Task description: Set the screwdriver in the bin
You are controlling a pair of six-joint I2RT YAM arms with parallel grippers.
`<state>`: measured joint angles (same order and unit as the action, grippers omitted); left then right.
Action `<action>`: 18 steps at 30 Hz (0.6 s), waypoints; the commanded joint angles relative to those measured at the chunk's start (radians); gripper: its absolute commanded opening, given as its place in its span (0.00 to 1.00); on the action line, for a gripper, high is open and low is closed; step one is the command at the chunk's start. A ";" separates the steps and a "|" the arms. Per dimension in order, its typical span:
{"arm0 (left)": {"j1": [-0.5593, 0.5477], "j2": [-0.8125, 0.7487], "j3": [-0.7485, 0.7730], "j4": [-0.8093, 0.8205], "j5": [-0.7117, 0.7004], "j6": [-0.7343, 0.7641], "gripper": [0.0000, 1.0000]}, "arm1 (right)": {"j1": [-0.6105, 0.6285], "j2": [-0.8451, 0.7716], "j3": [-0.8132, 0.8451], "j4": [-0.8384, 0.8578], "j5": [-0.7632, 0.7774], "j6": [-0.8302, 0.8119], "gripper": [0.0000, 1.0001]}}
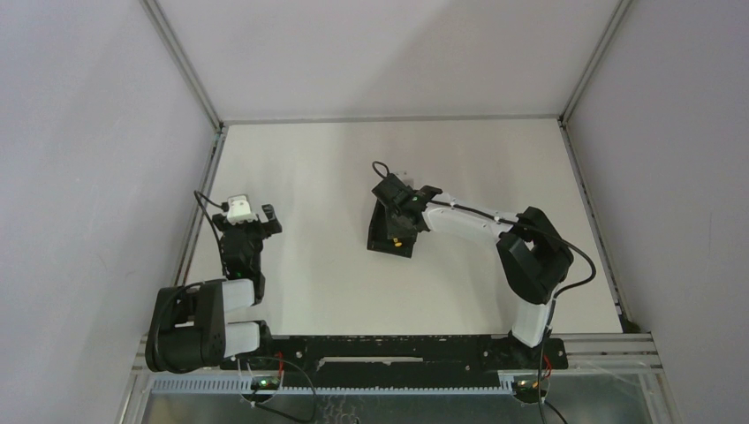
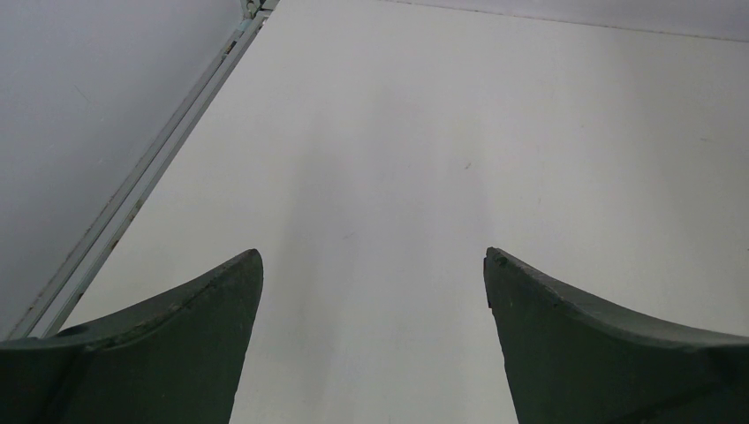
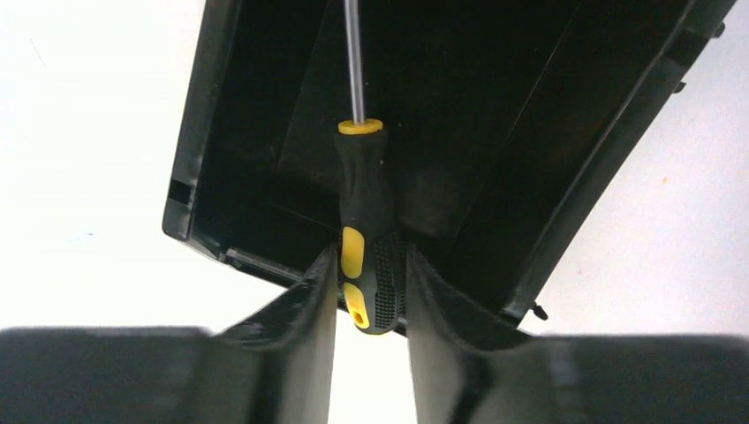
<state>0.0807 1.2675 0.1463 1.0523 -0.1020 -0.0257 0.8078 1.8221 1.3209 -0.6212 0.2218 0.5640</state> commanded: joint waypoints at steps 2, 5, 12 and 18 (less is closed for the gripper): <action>-0.006 -0.008 0.037 0.026 -0.008 0.009 1.00 | 0.024 -0.027 0.007 0.054 0.029 0.017 0.55; -0.007 -0.009 0.037 0.026 -0.008 0.009 1.00 | 0.028 -0.079 0.008 0.070 0.017 0.006 0.68; -0.006 -0.008 0.037 0.025 -0.008 0.009 1.00 | 0.000 -0.254 0.036 0.052 0.032 -0.054 1.00; -0.007 -0.008 0.036 0.026 -0.008 0.009 1.00 | -0.112 -0.374 -0.023 -0.026 0.104 -0.100 1.00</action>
<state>0.0807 1.2675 0.1463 1.0523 -0.1024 -0.0257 0.7734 1.5249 1.3220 -0.6041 0.2577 0.5148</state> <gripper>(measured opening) 0.996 0.993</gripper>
